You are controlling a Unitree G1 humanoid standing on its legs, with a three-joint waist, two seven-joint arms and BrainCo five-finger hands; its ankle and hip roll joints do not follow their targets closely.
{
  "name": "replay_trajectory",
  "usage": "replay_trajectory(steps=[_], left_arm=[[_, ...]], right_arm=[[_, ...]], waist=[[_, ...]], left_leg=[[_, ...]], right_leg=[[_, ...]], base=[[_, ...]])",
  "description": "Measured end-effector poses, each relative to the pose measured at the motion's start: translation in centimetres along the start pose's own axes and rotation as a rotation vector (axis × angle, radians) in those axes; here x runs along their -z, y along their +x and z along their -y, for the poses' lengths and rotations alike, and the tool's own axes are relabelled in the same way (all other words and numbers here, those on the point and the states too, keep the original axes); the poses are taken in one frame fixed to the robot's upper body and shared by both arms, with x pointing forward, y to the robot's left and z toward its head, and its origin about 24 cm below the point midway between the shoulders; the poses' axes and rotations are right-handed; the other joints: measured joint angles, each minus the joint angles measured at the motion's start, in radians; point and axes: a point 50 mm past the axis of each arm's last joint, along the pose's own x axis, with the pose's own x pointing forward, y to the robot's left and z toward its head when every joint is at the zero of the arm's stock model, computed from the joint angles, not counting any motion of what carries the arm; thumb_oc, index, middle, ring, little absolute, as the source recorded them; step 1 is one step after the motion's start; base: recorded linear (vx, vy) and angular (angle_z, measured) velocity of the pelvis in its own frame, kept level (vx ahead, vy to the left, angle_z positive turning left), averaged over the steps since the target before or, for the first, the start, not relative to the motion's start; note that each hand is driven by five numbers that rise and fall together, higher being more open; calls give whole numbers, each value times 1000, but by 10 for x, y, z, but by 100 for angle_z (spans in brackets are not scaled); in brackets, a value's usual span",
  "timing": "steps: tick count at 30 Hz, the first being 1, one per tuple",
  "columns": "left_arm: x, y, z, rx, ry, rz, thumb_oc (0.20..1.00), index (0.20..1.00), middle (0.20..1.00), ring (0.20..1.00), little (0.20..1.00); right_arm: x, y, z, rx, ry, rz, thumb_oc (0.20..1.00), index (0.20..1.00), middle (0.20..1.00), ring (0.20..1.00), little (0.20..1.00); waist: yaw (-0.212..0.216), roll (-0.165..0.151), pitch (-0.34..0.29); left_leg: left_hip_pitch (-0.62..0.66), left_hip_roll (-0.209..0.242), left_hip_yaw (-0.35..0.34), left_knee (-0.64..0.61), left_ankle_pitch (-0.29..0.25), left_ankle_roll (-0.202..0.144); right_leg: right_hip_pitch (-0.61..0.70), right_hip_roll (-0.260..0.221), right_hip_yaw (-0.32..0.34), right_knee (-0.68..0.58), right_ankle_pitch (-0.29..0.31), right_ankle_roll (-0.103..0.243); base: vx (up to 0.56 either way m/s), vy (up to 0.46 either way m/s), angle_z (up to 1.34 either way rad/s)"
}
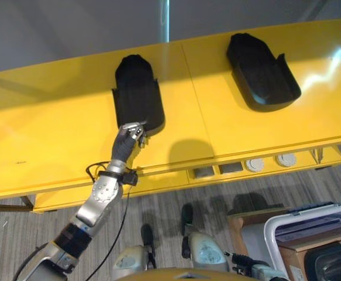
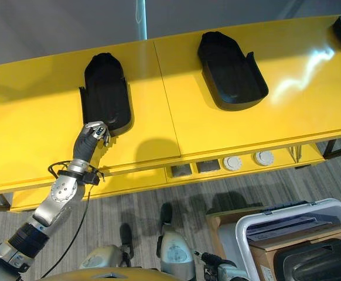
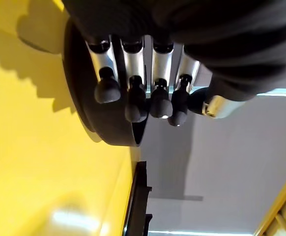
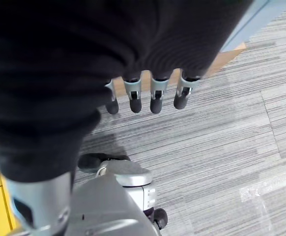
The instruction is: Move parts from the plastic box to the shelf.
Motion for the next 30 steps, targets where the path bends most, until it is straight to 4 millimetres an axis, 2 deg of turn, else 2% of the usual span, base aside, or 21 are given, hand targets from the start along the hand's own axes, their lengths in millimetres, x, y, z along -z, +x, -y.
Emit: replay_trajectory(steps=[1,2,6,9,13,16,20,21,23,24,25,26,27,28,29,30], left_arm=[[0,0,-1,-3,1,0,200,200,200,200,200],[-1,-1,-7,-22,8,6,1000,1000,1000,1000,1000],[2,-14,-17,-55,38,-7,1000,1000,1000,1000,1000],[2,-23,-19,-28,122,11,1000,1000,1000,1000,1000],[-1,-27,-23,-38,170,39,1000,1000,1000,1000,1000],[3,-34,-27,-62,178,16,1000,1000,1000,1000,1000],[10,-46,-27,-96,158,-20,1000,1000,1000,1000,1000],[11,-49,-27,-111,150,-17,1000,1000,1000,1000,1000],[11,-50,-26,-118,144,-14,1000,1000,1000,1000,1000],[11,-51,-28,-160,143,-6,1000,1000,1000,1000,1000],[11,-53,-30,-178,149,-3,1000,1000,1000,1000,1000],[10,-53,-30,-187,156,5,1000,1000,1000,1000,1000],[9,-49,-28,-187,152,18,1000,1000,1000,1000,1000],[3,-37,-21,-172,131,63,1000,1000,1000,1000,1000],[-4,-26,-17,-160,123,107,1000,1000,1000,1000,1000],[-7,-22,-17,-148,133,115,1000,1000,1000,1000,1000]], right_arm=[[1,0,0,0,0,-1,1000,1000,1000,1000,1000],[1,0,0,-1,3,-4,1000,1000,1000,1000,1000],[9,0,0,-10,7,-32,1000,1000,1000,1000,1000],[19,0,-1,-24,-17,-82,1000,1000,1000,1000,1000],[23,0,-6,-53,-14,-116,1000,1000,1000,1000,1000],[17,1,-11,-84,-14,-109,1000,1000,1000,1000,1000],[8,3,-18,-111,6,-88,1000,1000,1000,1000,1000],[-1,4,-26,-131,24,-65,1000,1000,1000,1000,1000],[-4,4,-28,-136,27,-63,1000,1000,1000,1000,1000],[-11,6,-33,-137,10,-62,1000,1000,1000,1000,1000],[-22,6,-34,-137,1,-37,1000,1000,1000,1000,1000],[-33,6,-33,-135,5,-2,1000,1000,1000,1000,1000],[-41,5,-32,-134,13,23,1000,1000,1000,1000,1000],[-50,3,-17,-91,35,40,1000,1000,1000,1000,1000],[-58,2,-14,-77,71,68,1000,1000,1000,1000,1000],[-44,3,-13,-76,88,46,1000,1000,1000,1000,1000]], waist=[[0,0,0],[5,-3,-6],[21,-12,-51],[47,-35,-122],[68,-64,-167],[86,-70,-197],[88,-69,-206],[89,-76,-206],[99,-86,-208],[145,-128,-202],[177,-145,-205],[177,-148,-204],[154,-144,-203],[124,-69,-194],[121,-31,-166],[91,-52,-162]], left_leg=[[13,0,0,0,-2,0],[28,0,1,0,-5,1],[44,-1,1,0,-13,7],[47,-1,-4,0,-12,6],[63,-3,-30,-1,-12,13],[64,-1,-47,-1,-11,15],[83,1,-44,0,-11,15],[68,3,-44,72,-27,-2],[53,-4,-52,141,-57,-2],[-11,-65,-250,270,-91,49],[-33,-118,-366,295,-117,64],[-28,-136,-399,279,-135,65],[-42,-152,-410,282,-153,78],[-45,-121,-423,229,-152,160],[-44,-81,-380,215,-113,98],[-39,-85,-366,203,-106,106]], right_leg=[[13,0,0,0,-2,1],[29,-2,-1,-1,-3,2],[46,-4,-7,1,-6,3],[53,-6,-14,0,-2,-2],[82,-12,-35,0,-12,1],[88,-13,-45,0,-17,0],[103,-9,-40,-6,-21,-5],[96,-2,-8,-6,-25,-6],[93,6,31,-5,-15,-13],[46,-10,169,25,-2,-21],[12,-13,260,22,16,-9],[-15,-9,304,17,4,4],[-32,-8,328,-2,-19,33],[-62,40,329,21,-147,165],[-108,75,319,170,-135,78],[-123,62,323,268,-144,59]], base=[[-42,66,0],[-54,76,1],[-91,67,1],[-89,10,7],[-56,-20,21],[-78,-87,12],[-27,-2,-3],[-68,67,-24],[-109,135,-74],[-161,233,-196],[-172,269,-248],[-132,276,-207],[-132,309,-194],[-161,335,-182],[-192,306,-152],[-186,204,-63]])
